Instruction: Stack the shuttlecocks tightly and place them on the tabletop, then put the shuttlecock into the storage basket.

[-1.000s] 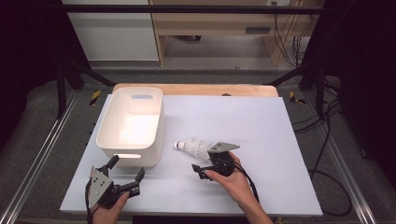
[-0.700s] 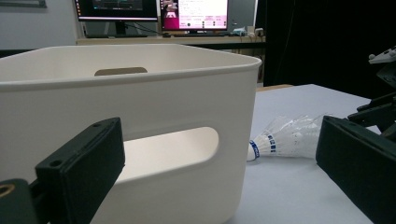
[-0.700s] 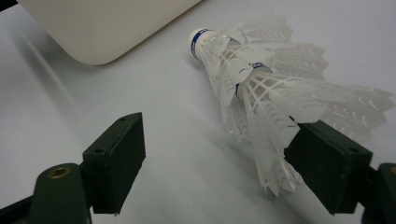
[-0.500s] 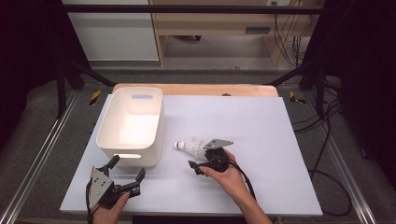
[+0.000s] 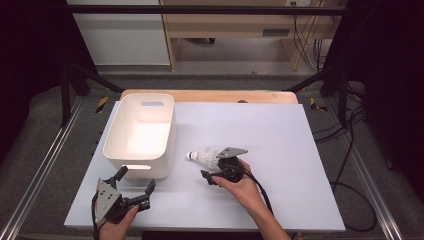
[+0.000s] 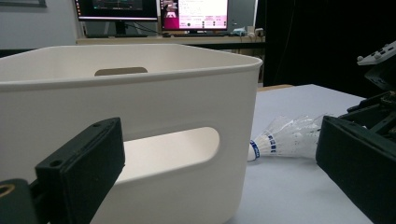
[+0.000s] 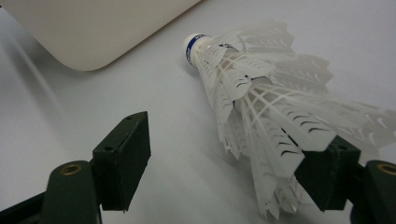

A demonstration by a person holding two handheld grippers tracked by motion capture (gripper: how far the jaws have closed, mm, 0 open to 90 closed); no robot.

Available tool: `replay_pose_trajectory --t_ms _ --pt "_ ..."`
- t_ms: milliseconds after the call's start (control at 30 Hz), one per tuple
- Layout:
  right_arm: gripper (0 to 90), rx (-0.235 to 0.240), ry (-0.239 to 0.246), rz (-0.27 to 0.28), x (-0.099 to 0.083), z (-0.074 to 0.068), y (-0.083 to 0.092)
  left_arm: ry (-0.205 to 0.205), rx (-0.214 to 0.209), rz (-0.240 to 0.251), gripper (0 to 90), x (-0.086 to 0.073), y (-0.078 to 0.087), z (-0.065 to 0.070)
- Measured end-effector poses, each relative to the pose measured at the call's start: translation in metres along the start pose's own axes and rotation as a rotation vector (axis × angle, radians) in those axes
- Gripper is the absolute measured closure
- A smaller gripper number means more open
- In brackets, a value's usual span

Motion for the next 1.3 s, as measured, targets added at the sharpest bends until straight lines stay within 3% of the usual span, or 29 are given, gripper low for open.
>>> replay_pose_trajectory --t_ms 633,1067,1300 --pt "25.4 -0.018 0.009 -0.007 0.0007 -0.0003 -0.0021 0.01 -0.004 0.007 1.5 0.0007 -0.0004 -0.0012" --pt "34.4 -0.034 0.053 -0.013 0.0063 -0.0044 -0.0073 -0.003 -0.011 0.0 1.6 0.0006 -0.0023 0.0027" --pt "36.1 -0.039 0.051 -0.012 0.0076 -0.0047 -0.0072 -0.006 -0.01 0.0 1.7 0.0009 -0.0013 0.0033"
Point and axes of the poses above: each handheld gripper's, and its own axes: y roughly backward along the jaws, x roughly out of its top, z roughly to its right, the point moved 3 cm from there along -y, roughly forward along the jaws, and after that the axes turned 6 degrees about -x, right-handed, at the moved point
